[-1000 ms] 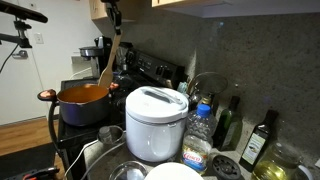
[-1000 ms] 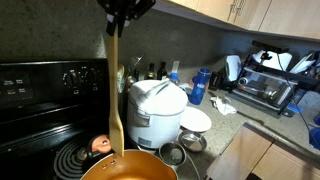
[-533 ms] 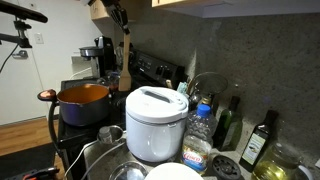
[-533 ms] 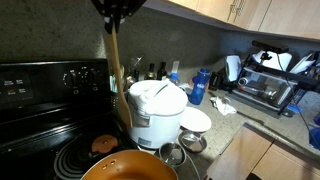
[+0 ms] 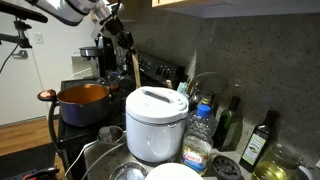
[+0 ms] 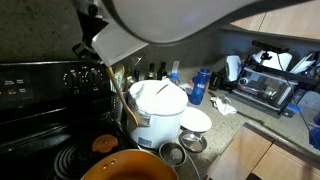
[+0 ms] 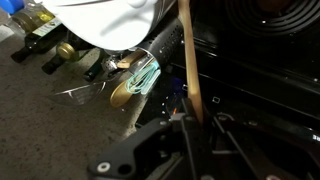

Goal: Use a wooden spoon to mix in the pot then put the spoon back in the utensil holder

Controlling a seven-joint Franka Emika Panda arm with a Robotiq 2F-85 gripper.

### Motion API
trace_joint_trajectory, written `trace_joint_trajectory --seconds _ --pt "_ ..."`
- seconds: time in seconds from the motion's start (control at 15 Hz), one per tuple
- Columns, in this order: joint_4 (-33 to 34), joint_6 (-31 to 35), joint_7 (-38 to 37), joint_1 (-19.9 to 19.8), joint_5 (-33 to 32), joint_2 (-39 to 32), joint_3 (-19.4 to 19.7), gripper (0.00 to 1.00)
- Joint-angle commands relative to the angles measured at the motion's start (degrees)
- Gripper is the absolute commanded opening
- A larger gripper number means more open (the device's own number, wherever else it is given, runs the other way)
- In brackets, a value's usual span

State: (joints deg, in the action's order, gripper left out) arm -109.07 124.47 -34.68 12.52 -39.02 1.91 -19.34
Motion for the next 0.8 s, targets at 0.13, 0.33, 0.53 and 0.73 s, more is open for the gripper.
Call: trace_joint_trajectory --seconds 0.13,0.33,0.53,0.73 --pt "3.7 2.4 -4.9 1.6 -3.3 -4.2 1.9 0.03" --pt "4.9 7.9 -8.1 1.2 -6.8 -4.7 3.6 0.03" --pt "5.8 12.6 -11.2 0.9 -9.4 -5.2 5.4 0.03" --pt "6.3 15.3 -15.5 1.0 -14.6 -5.0 6.7 0.03"
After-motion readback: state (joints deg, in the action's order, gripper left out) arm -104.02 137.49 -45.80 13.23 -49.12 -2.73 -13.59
